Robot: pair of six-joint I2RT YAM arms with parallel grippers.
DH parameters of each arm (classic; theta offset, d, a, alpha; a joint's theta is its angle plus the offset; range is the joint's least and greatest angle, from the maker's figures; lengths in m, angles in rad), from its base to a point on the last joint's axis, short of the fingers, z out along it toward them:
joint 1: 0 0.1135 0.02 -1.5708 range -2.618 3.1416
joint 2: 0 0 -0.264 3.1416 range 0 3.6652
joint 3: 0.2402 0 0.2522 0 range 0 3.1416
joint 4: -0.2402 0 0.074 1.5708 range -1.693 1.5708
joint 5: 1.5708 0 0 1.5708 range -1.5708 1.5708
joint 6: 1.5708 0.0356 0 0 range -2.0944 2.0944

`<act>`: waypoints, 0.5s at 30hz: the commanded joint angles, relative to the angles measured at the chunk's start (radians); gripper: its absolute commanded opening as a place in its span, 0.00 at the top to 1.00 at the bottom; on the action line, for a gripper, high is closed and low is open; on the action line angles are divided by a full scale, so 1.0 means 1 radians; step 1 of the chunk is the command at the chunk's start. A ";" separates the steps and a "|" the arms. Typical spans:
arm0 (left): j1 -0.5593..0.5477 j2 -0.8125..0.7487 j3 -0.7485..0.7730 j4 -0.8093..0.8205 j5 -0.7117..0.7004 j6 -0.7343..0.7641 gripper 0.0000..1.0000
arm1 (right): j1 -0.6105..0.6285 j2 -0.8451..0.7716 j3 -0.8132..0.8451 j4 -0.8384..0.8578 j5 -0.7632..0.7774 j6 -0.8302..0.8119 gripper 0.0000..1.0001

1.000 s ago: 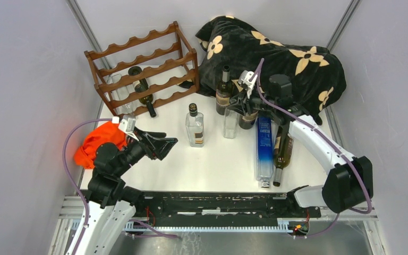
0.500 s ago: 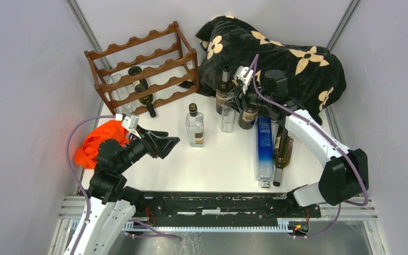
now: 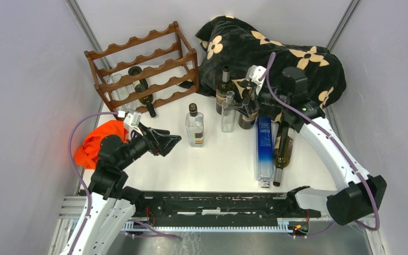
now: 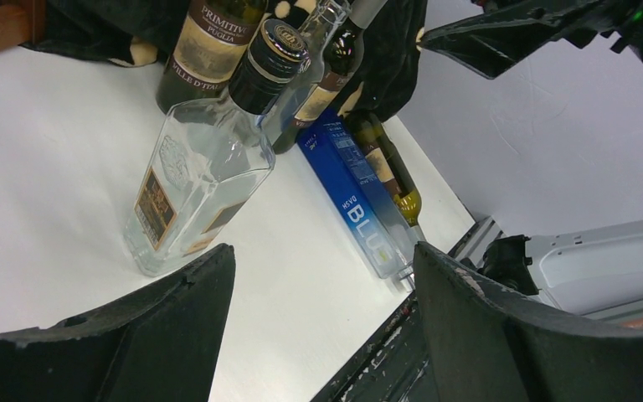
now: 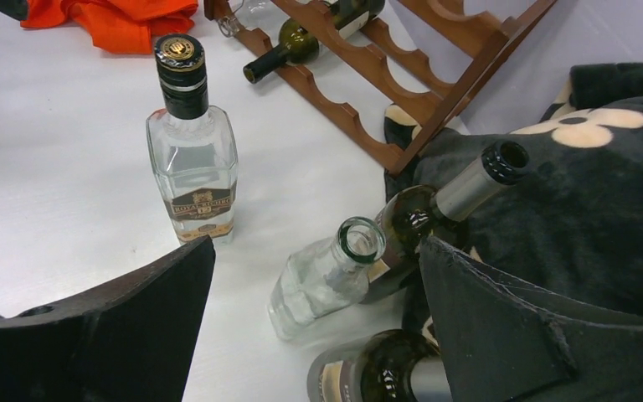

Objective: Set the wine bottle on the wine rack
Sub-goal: Pick up the wine bottle from the center of the board.

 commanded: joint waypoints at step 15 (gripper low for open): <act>-0.002 0.036 0.082 -0.012 -0.013 0.018 0.00 | -0.161 -0.343 -0.352 -0.270 -0.198 -0.371 0.02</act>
